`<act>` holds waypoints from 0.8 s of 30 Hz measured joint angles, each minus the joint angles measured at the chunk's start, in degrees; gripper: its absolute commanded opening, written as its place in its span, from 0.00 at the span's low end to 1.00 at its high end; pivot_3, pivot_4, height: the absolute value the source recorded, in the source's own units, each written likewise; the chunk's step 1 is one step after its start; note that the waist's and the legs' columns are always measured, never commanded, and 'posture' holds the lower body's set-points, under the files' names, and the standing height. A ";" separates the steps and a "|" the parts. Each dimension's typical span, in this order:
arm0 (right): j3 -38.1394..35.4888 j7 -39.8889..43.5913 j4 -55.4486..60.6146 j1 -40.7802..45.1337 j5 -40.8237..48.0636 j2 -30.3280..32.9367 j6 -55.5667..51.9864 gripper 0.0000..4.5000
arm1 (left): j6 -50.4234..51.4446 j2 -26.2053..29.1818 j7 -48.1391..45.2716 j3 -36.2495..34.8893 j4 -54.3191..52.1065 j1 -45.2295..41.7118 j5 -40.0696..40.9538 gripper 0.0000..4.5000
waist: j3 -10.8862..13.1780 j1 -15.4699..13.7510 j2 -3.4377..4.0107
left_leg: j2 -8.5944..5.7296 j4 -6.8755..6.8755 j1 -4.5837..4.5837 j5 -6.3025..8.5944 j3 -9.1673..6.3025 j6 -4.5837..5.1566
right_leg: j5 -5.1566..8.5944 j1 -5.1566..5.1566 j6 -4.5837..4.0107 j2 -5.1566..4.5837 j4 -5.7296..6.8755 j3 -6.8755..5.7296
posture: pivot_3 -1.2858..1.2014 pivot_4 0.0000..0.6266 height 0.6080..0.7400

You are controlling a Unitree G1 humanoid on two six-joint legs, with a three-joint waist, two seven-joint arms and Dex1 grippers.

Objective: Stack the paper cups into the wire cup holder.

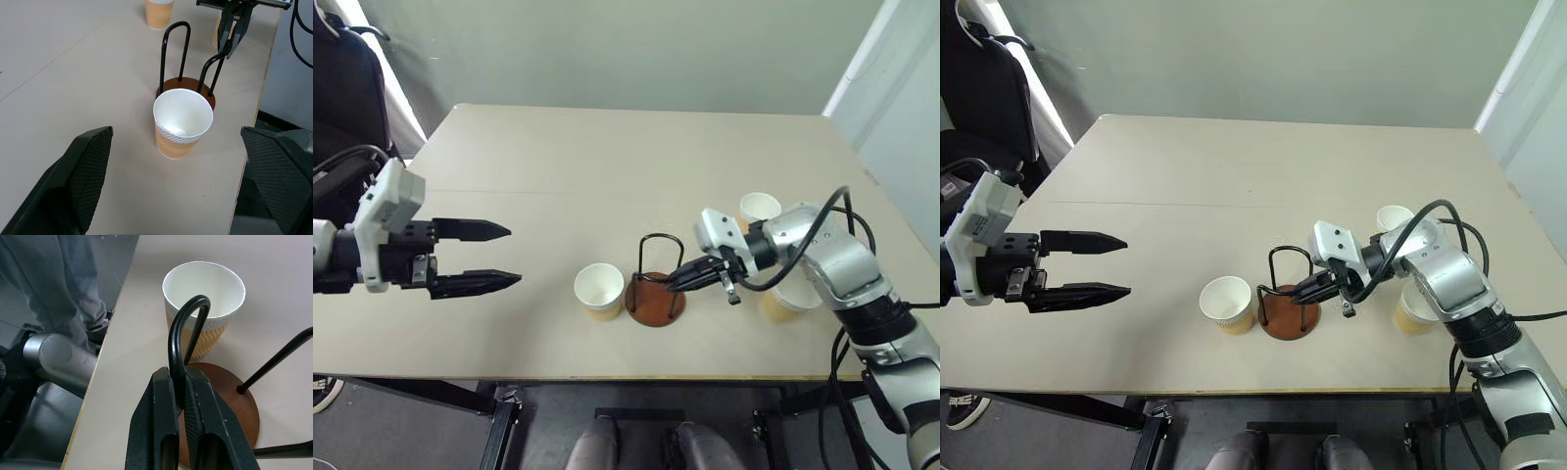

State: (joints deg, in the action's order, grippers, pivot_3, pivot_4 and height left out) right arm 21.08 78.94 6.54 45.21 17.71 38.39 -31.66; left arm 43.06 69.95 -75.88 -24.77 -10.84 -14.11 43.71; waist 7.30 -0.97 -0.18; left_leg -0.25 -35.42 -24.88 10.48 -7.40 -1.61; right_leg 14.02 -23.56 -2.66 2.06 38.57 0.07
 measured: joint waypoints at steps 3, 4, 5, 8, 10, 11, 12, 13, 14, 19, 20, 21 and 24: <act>0.22 0.11 0.20 -0.24 -0.02 0.00 -0.16 0.17 | -0.01 0.00 0.10 0.00 0.10 0.00 -0.14 1.00 | -0.01 0.00 -0.01 | 0.00 -0.02 0.01 0.00 0.00 0.01 | 0.00 0.02 0.00 0.00 0.00 0.00 | 0.52 0.24 1.00; 0.35 0.30 0.35 -0.59 0.01 0.04 -0.46 0.24 | -0.01 0.00 0.17 0.00 0.14 0.00 -0.17 1.00 | -0.01 0.00 -0.02 | 0.00 -0.02 0.01 0.00 0.00 0.01 | 0.00 0.02 0.00 0.00 0.00 0.00 | 0.52 0.24 1.00; 0.42 0.47 0.58 -0.97 0.04 0.05 -0.93 0.32 | -0.01 0.00 0.18 -0.01 0.18 0.04 -0.19 1.00 | -0.01 0.00 -0.02 | 0.00 -0.03 0.00 0.00 0.00 0.01 | 0.00 0.02 0.00 0.00 0.00 0.00 | 0.52 0.24 1.00; 0.47 0.87 1.02 -1.17 0.05 0.28 -1.57 0.55 | -0.01 0.00 0.17 -0.19 0.19 0.37 -0.20 1.00 | -0.01 0.00 -0.02 | 0.00 -0.05 -0.01 0.01 0.00 0.01 | 0.00 0.02 0.00 0.00 0.00 0.00 | 0.52 0.24 1.00; 0.47 1.14 1.32 -1.16 0.05 0.53 -1.83 0.71 | -0.01 0.00 0.16 -0.28 0.26 0.43 -0.20 1.00 | -0.01 0.00 -0.02 | 0.00 -0.05 0.00 0.01 0.00 0.01 | 0.00 0.03 0.00 0.00 0.00 0.00 | 0.52 0.24 1.00; 0.47 1.30 1.38 -1.12 0.05 0.71 -2.13 0.79 | -0.02 0.00 0.14 -0.30 0.34 0.42 -0.20 1.00 | -0.01 0.00 -0.02 | 0.00 -0.06 0.00 0.01 0.00 0.01 | 0.00 0.03 0.00 0.00 0.00 0.00 | 0.52 0.24 1.00; 0.46 1.38 1.38 -1.05 0.05 0.81 -2.25 0.87 | -0.02 0.00 0.14 -0.29 0.44 0.41 -0.20 1.00 | -0.01 -0.01 -0.02 | 0.00 -0.06 0.00 0.01 0.00 0.01 | 0.00 0.03 0.00 0.00 0.00 0.00 | 0.52 0.24 1.00; 0.46 1.63 1.38 -0.72 0.09 1.22 -2.40 0.94 | -0.02 0.00 0.07 -0.28 0.69 0.26 -0.16 1.00 | -0.01 -0.01 -0.02 | 0.00 -0.08 -0.02 0.01 0.00 0.01 | 0.00 0.02 0.00 0.00 0.01 0.00 | 0.52 0.24 1.00; 0.41 2.05 1.38 -0.11 0.20 1.92 -2.54 1.00 | -0.02 0.00 0.01 -0.27 0.94 -0.02 -0.15 1.00 | -0.01 -0.01 -0.01 | 0.00 -0.09 -0.03 0.01 0.00 0.01 | 0.00 0.01 0.00 0.01 0.01 0.00 | 0.52 0.24 1.00; -7.16 2.10 0.15 10.10 4.39 5.62 -6.03 1.00 | -0.18 -0.12 -0.42 1.03 3.28 -4.57 0.27 1.00 | 0.01 -0.06 0.01 | 0.00 -0.15 -0.07 0.01 -0.01 0.01 | 0.00 -0.03 -0.01 0.01 0.06 0.00 | 0.52 0.24 1.00; -9.87 1.55 -0.75 12.71 4.76 7.19 -6.78 1.00 | -0.10 -0.18 -0.47 1.05 3.65 -5.82 1.04 1.00 | 0.00 -0.16 -0.01 | 0.00 -0.14 -0.07 0.01 -0.03 0.01 | 0.01 -0.02 -0.02 0.01 0.05 0.00 | 0.52 0.24 1.00; -12.48 1.39 -1.24 14.37 5.19 10.28 -7.59 1.00 | 0.16 -0.41 -0.64 1.09 3.95 -7.24 2.04 1.00 | -0.03 -0.60 -0.06 | -0.01 -0.14 -0.06 0.07 -0.04 0.04 | 0.03 0.03 -0.05 0.01 0.01 0.00 | 0.52 0.24 1.00; -17.69 3.38 0.65 8.49 5.78 21.13 -8.85 1.00 | 1.00 -0.72 -1.67 1.08 4.06 -8.09 3.67 1.00 | -0.22 -1.66 -0.36 | -0.01 -0.12 -0.03 0.30 -0.11 -0.01 | 0.11 0.31 -0.03 0.02 -0.35 -0.01 | 0.52 0.24 1.00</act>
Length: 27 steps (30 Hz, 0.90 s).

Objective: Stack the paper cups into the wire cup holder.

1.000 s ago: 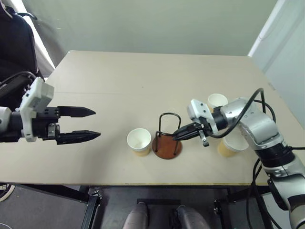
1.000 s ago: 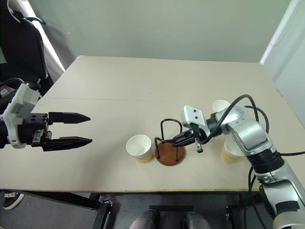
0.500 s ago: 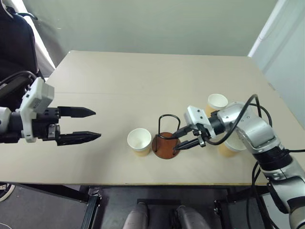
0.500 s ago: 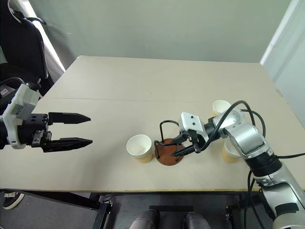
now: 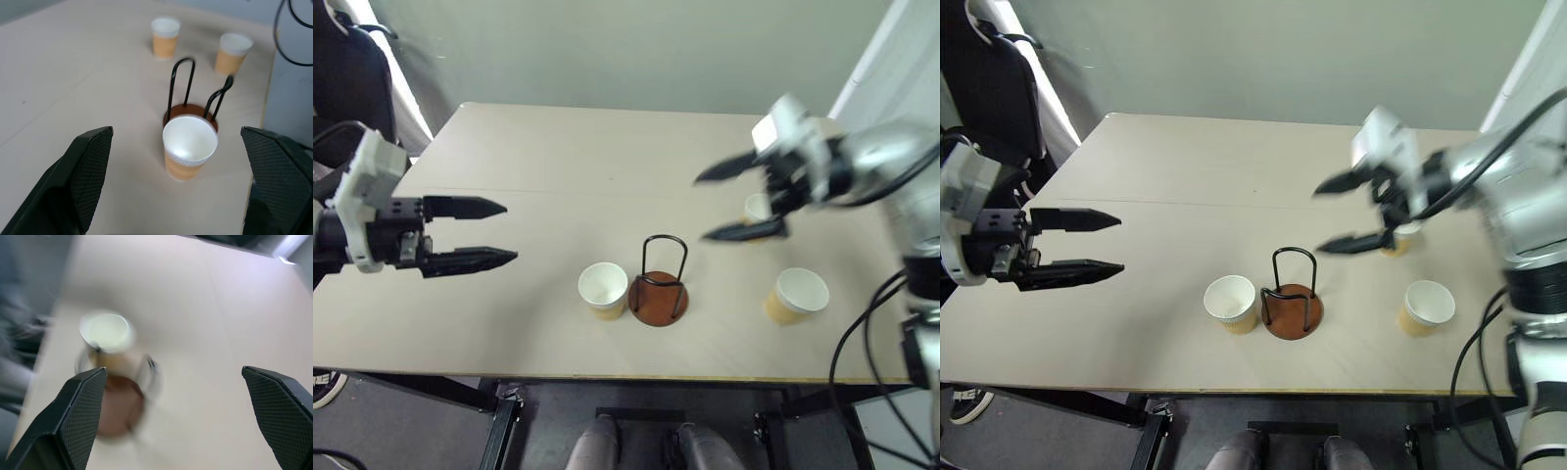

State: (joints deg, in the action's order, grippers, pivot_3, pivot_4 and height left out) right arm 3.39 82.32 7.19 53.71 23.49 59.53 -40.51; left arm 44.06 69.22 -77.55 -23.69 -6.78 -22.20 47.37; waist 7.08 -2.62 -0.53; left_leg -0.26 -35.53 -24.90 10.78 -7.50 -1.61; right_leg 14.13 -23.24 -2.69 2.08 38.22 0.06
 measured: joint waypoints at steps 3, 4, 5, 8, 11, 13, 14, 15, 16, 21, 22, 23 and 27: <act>-0.45 3.03 3.35 -16.65 -0.20 9.09 -0.85 1.00 | 1.23 -0.95 -0.91 0.37 -0.25 0.76 1.26 1.00 | 0.08 -0.31 0.12 | 0.01 -0.33 -0.10 0.14 0.13 -0.48 | 0.09 0.14 0.18 0.01 -0.16 0.04 | 0.52 0.24 1.00; -0.22 3.36 4.39 -20.51 -0.22 10.26 -0.86 1.00 | 1.41 -0.99 -1.24 0.55 -0.24 1.21 1.31 1.00 | 0.17 -0.07 0.27 | 0.01 -0.45 -0.10 0.13 0.26 -0.51 | 0.11 0.11 0.28 0.01 -0.05 0.14 | 0.52 0.24 1.00; -0.23 3.41 5.18 -22.00 -0.17 10.85 -0.89 1.00 | 1.41 -0.99 -1.49 0.67 -0.26 1.24 1.31 1.00 | 0.20 0.20 0.33 | 0.01 -0.46 -0.09 0.14 0.34 -0.51 | 0.11 0.11 0.33 0.02 -0.02 0.23 | 0.52 0.24 1.00; -2.75 1.40 9.10 -26.06 0.02 12.62 -1.72 1.00 | 1.38 -1.07 -1.93 1.86 -0.21 0.25 1.25 1.00 | 0.21 1.12 0.33 | 0.10 -0.46 0.03 0.22 0.41 -0.33 | 0.16 0.49 0.47 0.21 -0.03 0.35 | 0.52 0.24 1.00; -3.62 -1.17 11.58 -27.37 0.12 12.61 -2.41 1.00 | 1.10 -1.29 -2.01 3.68 -0.21 -0.69 0.87 1.00 | 0.21 1.29 0.33 | 0.23 -0.52 0.48 0.34 0.33 0.15 | 0.06 0.62 0.62 0.55 -0.12 0.71 | 0.52 0.24 1.00; -3.62 -1.89 12.67 -28.91 0.61 12.52 -2.55 1.00 | 1.04 -1.50 -2.08 4.39 -0.14 -0.78 0.79 1.00 | 0.22 1.29 0.31 | 0.25 -0.52 0.55 0.30 0.30 0.21 | 0.10 0.67 0.70 0.70 -0.14 1.00 | 0.52 0.24 1.00; -3.62 -2.16 13.09 -29.57 0.61 12.55 -2.48 1.00 | 1.04 -1.51 -2.08 4.53 -0.12 -0.93 0.79 1.00 | 0.21 1.29 0.31 | 0.24 -0.52 0.58 0.29 0.31 0.23 | 0.13 0.68 0.76 0.75 -0.14 1.13 | 0.52 0.24 1.00; -3.56 -2.39 13.29 -30.29 0.41 12.63 -2.36 1.00 | 1.03 -1.51 -2.08 4.53 -0.07 -1.20 0.78 1.00 | 0.21 1.30 0.30 | 0.24 -0.53 0.63 0.30 0.31 0.24 | 0.16 0.73 0.79 0.77 -0.14 1.18 | 0.52 0.24 1.00; -3.23 -2.56 13.36 -30.96 -0.04 12.94 -2.04 1.00 | 0.99 -1.51 -2.08 4.53 -0.06 -1.28 0.77 1.00 | 0.21 1.30 0.29 | 0.23 -0.53 0.66 0.33 0.33 0.28 | 0.19 0.76 0.85 0.77 -0.14 1.26 | 0.52 0.24 1.00; -0.44 -4.24 12.37 -32.30 -3.61 13.15 0.22 1.00 | 0.99 -1.51 -1.90 4.51 -0.10 -1.16 0.66 1.00 | 0.20 1.36 0.28 | 0.19 -0.57 0.68 0.48 0.46 0.49 | 0.23 0.76 0.96 0.77 -0.17 1.46 | 0.52 0.24 1.00; 0.66 -4.58 12.10 -32.35 -4.42 13.07 0.67 1.00 | 0.99 -1.51 -1.81 4.51 -0.12 -1.08 0.57 1.00 | 0.20 1.37 0.28 | 0.19 -0.58 0.66 0.51 0.47 0.51 | 0.23 0.75 0.96 0.77 -0.18 1.47 | 0.52 0.24 1.00; 1.72 -4.77 11.72 -32.33 -5.25 12.91 1.19 1.00 | 1.00 -1.51 -1.71 4.50 -0.15 -0.97 0.50 1.00 | 0.20 1.37 0.28 | 0.19 -0.58 0.66 0.53 0.47 0.54 | 0.22 0.75 0.97 0.77 -0.19 1.48 | 0.52 0.24 1.00; 5.19 -5.31 9.67 -32.14 -7.79 11.02 2.74 0.86 | 1.00 -1.51 -1.02 4.40 -0.27 0.11 0.33 1.00 | 0.20 1.39 0.29 | 0.19 -0.59 0.65 0.59 0.51 0.61 | 0.22 0.74 0.99 0.77 -0.21 1.50 | 0.52 0.24 1.00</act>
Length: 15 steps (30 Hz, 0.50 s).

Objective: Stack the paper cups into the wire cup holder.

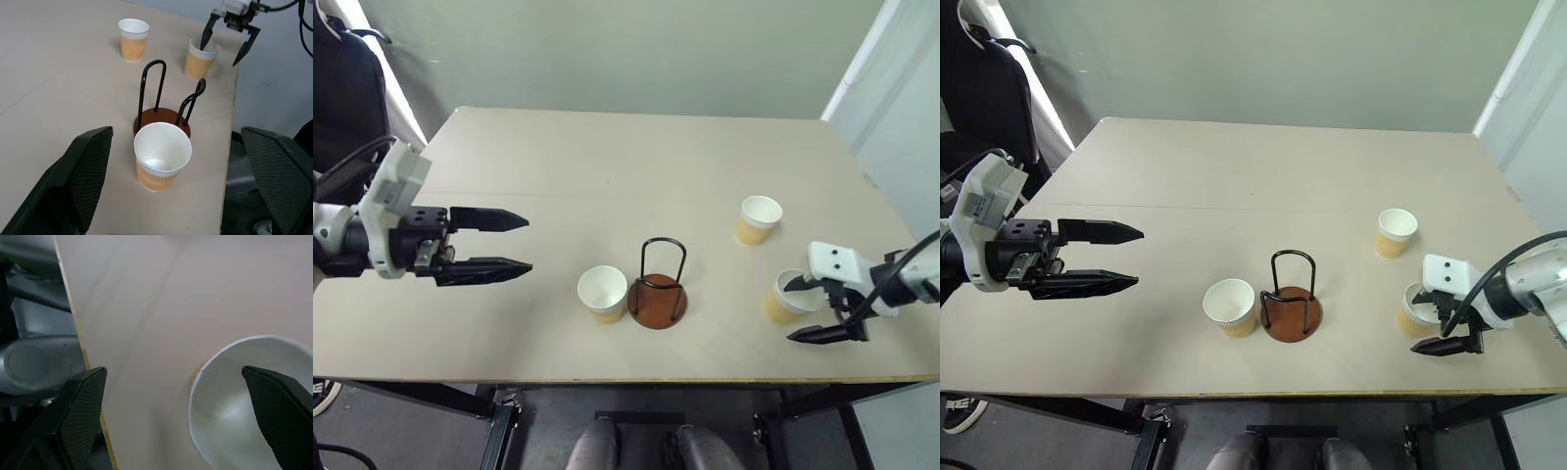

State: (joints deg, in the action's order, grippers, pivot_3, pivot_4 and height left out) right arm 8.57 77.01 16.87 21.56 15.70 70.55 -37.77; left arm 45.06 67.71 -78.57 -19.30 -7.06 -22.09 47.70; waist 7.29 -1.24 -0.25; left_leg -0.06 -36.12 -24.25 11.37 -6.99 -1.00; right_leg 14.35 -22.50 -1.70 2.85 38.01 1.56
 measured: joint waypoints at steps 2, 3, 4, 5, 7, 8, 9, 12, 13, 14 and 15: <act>1.00 0.18 -0.61 0.72 -0.34 -0.34 0.57 0.71 | 0.00 0.00 0.14 -0.13 -0.02 0.15 -0.02 1.00 | 0.00 0.00 0.00 | 0.00 0.00 0.00 0.01 0.00 0.01 | 0.00 0.00 0.00 0.00 0.00 0.00 | 0.52 0.24 1.00; 1.25 0.41 -0.62 1.10 -0.37 -0.55 0.79 0.62 | 0.00 0.01 0.19 -0.24 -0.03 0.18 -0.01 1.00 | 0.00 0.01 0.00 | 0.00 0.00 0.00 0.01 0.00 0.01 | 0.00 0.00 0.00 0.00 0.00 0.00 | 0.52 0.24 1.00; 1.48 0.56 -0.63 1.57 -0.43 -0.76 0.91 0.55 | 0.00 0.00 0.23 -0.26 -0.05 0.19 -0.02 1.00 | 0.00 0.01 0.00 | 0.00 0.00 0.00 0.02 0.01 0.01 | 0.00 0.00 0.00 0.00 0.00 0.00 | 0.52 0.24 1.00; 1.63 0.60 -0.67 2.00 -0.61 -0.94 1.06 0.47 | 0.00 0.01 0.26 -0.28 -0.08 0.22 -0.02 1.00 | 0.00 0.01 0.00 | 0.00 0.00 0.01 0.02 0.01 0.01 | 0.00 0.00 0.00 0.00 0.00 0.01 | 0.52 0.24 1.00; 1.71 0.65 -0.88 2.55 -0.98 -1.19 1.17 0.31 | 0.00 0.01 0.34 -0.34 -0.11 0.40 -0.02 1.00 | 0.00 0.02 0.00 | 0.00 0.00 0.00 0.02 0.00 0.01 | -0.01 0.01 0.01 0.00 0.00 0.01 | 0.52 0.24 1.00; 1.72 0.69 -0.99 2.69 -1.23 -1.29 1.24 0.22 | 0.00 0.01 0.38 -0.44 -0.15 0.59 -0.02 1.00 | 0.00 0.02 0.00 | 0.00 -0.01 0.00 0.02 0.00 0.01 | -0.01 0.01 0.01 0.00 0.00 0.02 | 0.52 0.24 1.00; 1.75 0.75 -1.09 2.70 -1.34 -1.32 1.33 0.14 | 0.00 0.01 0.40 -0.52 -0.18 0.69 -0.02 1.00 | 0.00 0.02 0.00 | 0.00 -0.01 0.00 0.02 0.01 0.01 | -0.01 0.01 0.01 0.00 0.00 0.02 | 0.52 0.24 1.00; 1.81 0.94 -1.18 2.86 -1.59 -1.41 1.69 0.01 | 0.00 0.02 0.46 -0.95 -0.36 0.81 -0.02 1.00 | 0.00 0.02 0.00 | 0.00 -0.01 0.01 0.02 0.01 0.01 | -0.01 0.01 0.01 0.00 0.00 0.02 | 0.52 0.24 1.00; 1.82 1.03 -1.22 3.14 -1.74 -1.43 1.75 0.01 | 0.00 0.03 0.49 -1.03 -0.47 0.82 -0.02 1.00 | 0.00 0.03 0.00 | 0.00 -0.01 0.01 0.02 0.01 0.01 | -0.01 0.01 0.01 0.00 0.00 0.02 | 0.52 0.24 1.00; 1.82 1.19 -1.32 3.30 -1.87 -1.43 1.77 0.01 | 0.00 0.03 0.52 -1.04 -0.57 0.82 -0.01 1.00 | 0.00 0.03 0.00 | 0.00 -0.01 0.01 0.02 0.00 0.01 | -0.01 0.01 0.01 0.00 0.00 0.02 | 0.52 0.24 1.00; 1.82 1.30 -1.41 3.32 -1.93 -1.44 1.77 0.01 | 0.00 0.03 0.56 -1.05 -0.62 0.85 -0.01 1.00 | 0.00 0.03 0.00 | 0.00 -0.01 0.01 0.02 0.00 0.01 | -0.01 0.01 0.01 0.00 0.00 0.02 | 0.52 0.24 1.00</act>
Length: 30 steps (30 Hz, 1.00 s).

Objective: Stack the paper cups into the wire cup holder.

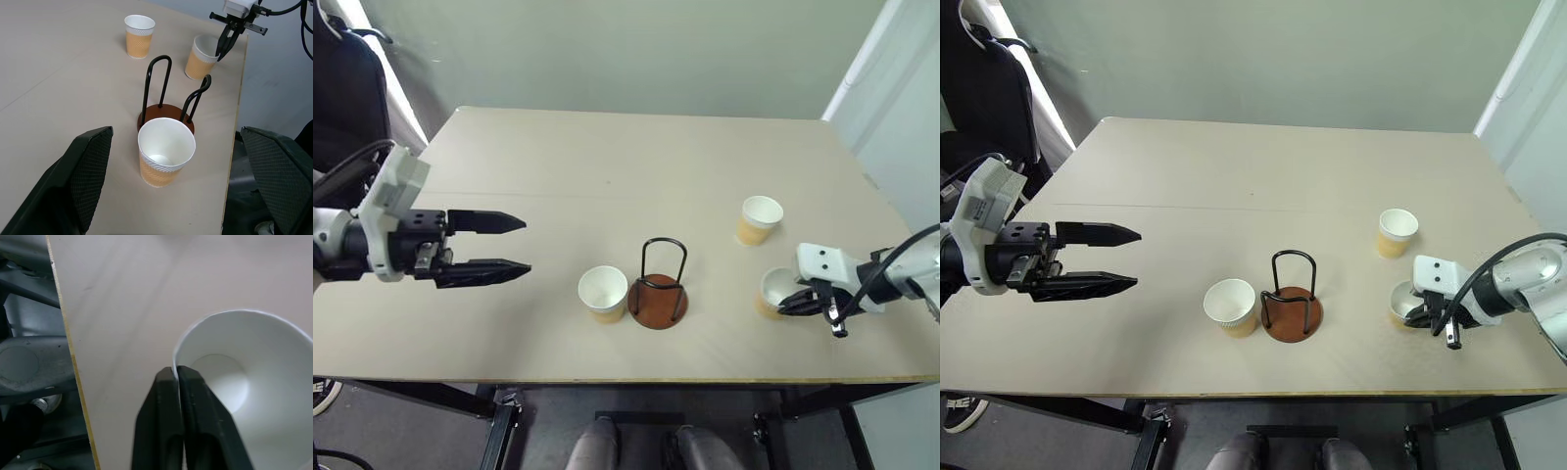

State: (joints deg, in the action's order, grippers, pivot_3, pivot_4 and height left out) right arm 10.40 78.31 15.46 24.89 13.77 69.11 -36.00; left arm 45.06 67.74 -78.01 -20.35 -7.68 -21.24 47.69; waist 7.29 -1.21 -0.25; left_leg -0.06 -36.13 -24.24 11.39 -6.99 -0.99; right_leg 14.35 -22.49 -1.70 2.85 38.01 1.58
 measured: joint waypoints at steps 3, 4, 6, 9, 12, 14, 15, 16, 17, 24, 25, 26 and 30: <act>0.00 0.43 -0.07 0.00 -0.22 -0.07 0.01 0.01 | 0.00 0.00 0.28 -0.02 -0.04 0.10 0.00 1.00 | 0.00 0.00 0.00 | 0.00 0.00 0.00 0.00 0.00 0.00 | 0.00 0.00 0.00 0.00 0.00 0.00 | 0.52 0.24 1.00; 0.00 0.66 -0.06 0.00 -0.22 -0.07 0.01 0.01 | 0.00 0.00 0.44 -0.03 -0.05 0.12 -0.01 1.00 | 0.00 0.00 0.00 | 0.00 0.00 0.00 0.00 0.00 0.00 | 0.00 0.00 0.00 0.00 0.00 0.00 | 0.52 0.24 1.00; 0.00 1.72 -0.04 0.79 0.71 -0.14 -0.16 0.01 | 0.00 0.00 0.57 -0.13 -0.05 0.17 -0.01 1.00 | 0.00 0.01 0.01 | 0.00 0.00 0.00 0.00 0.01 0.00 | 0.00 0.00 0.00 0.00 0.00 0.01 | 0.52 0.24 1.00; -1.34 4.68 -0.02 7.34 6.04 -2.02 -1.18 0.01 | 0.00 0.08 0.58 -0.38 -0.08 0.22 -0.01 1.00 | 0.02 0.27 0.03 | 0.00 0.01 0.02 -0.01 0.06 -0.01 | 0.00 -0.03 -0.01 0.00 0.01 0.04 | 0.52 0.24 1.00; -4.66 6.22 -2.16 18.38 11.77 -5.16 -2.85 0.01 | -0.01 0.18 0.57 -0.59 -0.04 0.27 -0.05 1.00 | 0.01 0.56 0.02 | 0.02 0.02 0.06 -0.02 0.05 -0.01 | 0.00 -0.02 -0.02 0.03 0.01 0.06 | 0.52 0.24 1.00; -6.14 6.22 -4.00 25.36 14.49 -7.73 -3.96 0.01 | -0.02 0.18 0.59 -0.69 -0.15 0.32 -0.08 1.00 | 0.01 0.58 0.01 | 0.03 0.04 0.08 -0.02 0.02 0.01 | 0.03 -0.03 -0.07 0.03 0.00 0.06 | 0.52 0.24 1.00; -6.64 6.20 -4.43 27.71 15.78 -9.37 -4.64 0.01 | -0.03 0.16 0.62 -0.70 -0.09 0.34 -0.09 1.00 | -0.01 0.58 -0.01 | 0.05 0.04 0.09 -0.01 0.02 0.03 | 0.04 -0.02 -0.10 0.03 0.00 0.06 | 0.52 0.24 1.00; -6.78 6.11 -4.58 29.41 16.84 -11.11 -5.11 0.01 | -0.03 0.11 0.67 -0.70 -0.12 0.34 -0.09 1.00 | -0.01 0.60 -0.01 | 0.05 0.05 0.08 0.00 0.02 0.04 | 0.06 -0.03 -0.13 0.03 0.00 0.06 | 0.52 0.24 1.00; -6.64 5.85 -4.49 30.99 17.90 -13.78 -5.69 0.01 | -0.03 -0.02 0.76 -0.68 -0.18 0.29 -0.08 1.00 | -0.01 0.61 -0.01 | 0.05 0.05 0.09 0.01 0.02 0.06 | 0.07 -0.03 -0.15 0.03 0.00 0.06 | 0.52 0.24 1.00; 0.37 3.97 -0.30 32.47 18.87 -21.33 -6.93 0.01 | 0.02 -0.28 1.10 -0.68 -0.89 0.38 -0.05 1.00 | 0.01 0.48 0.01 | 0.05 0.03 -0.08 0.06 0.01 0.10 | 0.05 -0.13 -0.20 0.03 -0.01 0.01 | 0.52 0.24 1.00; 1.48 3.59 -0.16 32.44 17.93 -21.65 -6.42 0.01 | 0.07 -0.27 1.15 -0.81 -1.15 0.66 -0.04 1.00 | 0.01 0.49 0.01 | 0.05 0.03 -0.10 0.07 0.01 0.11 | 0.05 -0.15 -0.21 0.03 -0.03 0.01 | 0.52 0.24 1.00; 2.54 3.17 -0.15 32.23 16.77 -21.89 -5.57 0.01 | 0.14 -0.27 1.19 -1.12 -1.53 1.27 0.01 1.00 | 0.00 0.50 0.01 | 0.05 0.02 -0.09 0.11 0.01 0.12 | 0.03 -0.15 -0.24 0.03 -0.03 0.01 | 0.52 0.24 1.00; 4.85 2.77 -0.46 30.77 13.58 -21.99 -3.39 0.01 | 0.62 -0.28 2.18 -2.65 -2.60 3.57 0.15 1.00 | 0.01 0.51 0.01 | 0.08 0.03 -0.09 0.13 0.02 0.09 | -0.01 -0.17 -0.30 0.03 -0.02 -0.02 | 0.52 0.24 1.00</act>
State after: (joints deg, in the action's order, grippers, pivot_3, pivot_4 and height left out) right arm 15.25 81.09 15.00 55.66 27.34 47.12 -39.39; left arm 45.69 67.46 -75.83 -23.00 -10.28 -17.66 47.83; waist 7.29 -0.69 -0.24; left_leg 0.02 -36.10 -24.33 11.52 -6.97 -0.89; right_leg 14.34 -22.66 -2.00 2.87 37.99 1.56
